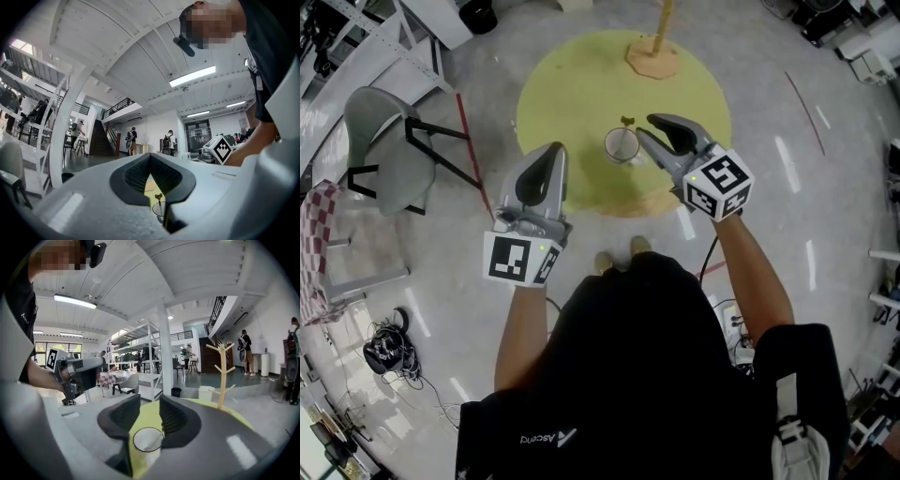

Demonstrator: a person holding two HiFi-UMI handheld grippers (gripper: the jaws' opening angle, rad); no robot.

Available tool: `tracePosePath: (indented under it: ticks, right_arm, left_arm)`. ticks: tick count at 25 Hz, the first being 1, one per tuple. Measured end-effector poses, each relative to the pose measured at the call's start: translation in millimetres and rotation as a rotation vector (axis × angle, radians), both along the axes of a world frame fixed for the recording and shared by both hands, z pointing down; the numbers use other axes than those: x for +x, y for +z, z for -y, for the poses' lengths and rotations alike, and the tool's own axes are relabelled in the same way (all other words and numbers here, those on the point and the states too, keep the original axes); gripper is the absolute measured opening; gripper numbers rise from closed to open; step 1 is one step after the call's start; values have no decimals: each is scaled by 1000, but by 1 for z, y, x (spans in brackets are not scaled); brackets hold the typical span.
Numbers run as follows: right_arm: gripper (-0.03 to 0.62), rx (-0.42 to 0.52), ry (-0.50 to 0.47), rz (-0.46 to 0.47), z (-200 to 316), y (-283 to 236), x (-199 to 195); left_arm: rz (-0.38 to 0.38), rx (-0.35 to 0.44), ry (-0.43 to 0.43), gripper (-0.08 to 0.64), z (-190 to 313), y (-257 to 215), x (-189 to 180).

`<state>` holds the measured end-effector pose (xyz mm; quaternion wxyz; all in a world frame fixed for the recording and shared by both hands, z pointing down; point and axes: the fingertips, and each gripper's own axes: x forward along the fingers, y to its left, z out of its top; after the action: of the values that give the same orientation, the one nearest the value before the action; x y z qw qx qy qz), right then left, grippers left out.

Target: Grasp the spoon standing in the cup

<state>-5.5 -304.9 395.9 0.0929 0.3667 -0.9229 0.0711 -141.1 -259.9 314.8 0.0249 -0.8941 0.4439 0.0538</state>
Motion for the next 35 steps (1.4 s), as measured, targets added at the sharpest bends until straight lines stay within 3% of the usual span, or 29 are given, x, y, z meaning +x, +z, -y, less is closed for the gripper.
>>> tracePosePath:
  ticks: [7,20,26,35]
  right_arm:
    - [178,-135,-88,-30,43,49,-3]
    - [176,-323,-235,-131,68,126,-13]
    - [55,-340,-268,-163,66,134,-17]
    - [49,-266,-264,-136,51,105,-9]
  left_arm:
    - [16,-33,-35,9,28,14,13]
    - [59,-92,-128,9,39,35,17]
    - [65,-104,-148,9,39,39,15]
    - [64,-96,-142,9,29,38,23]
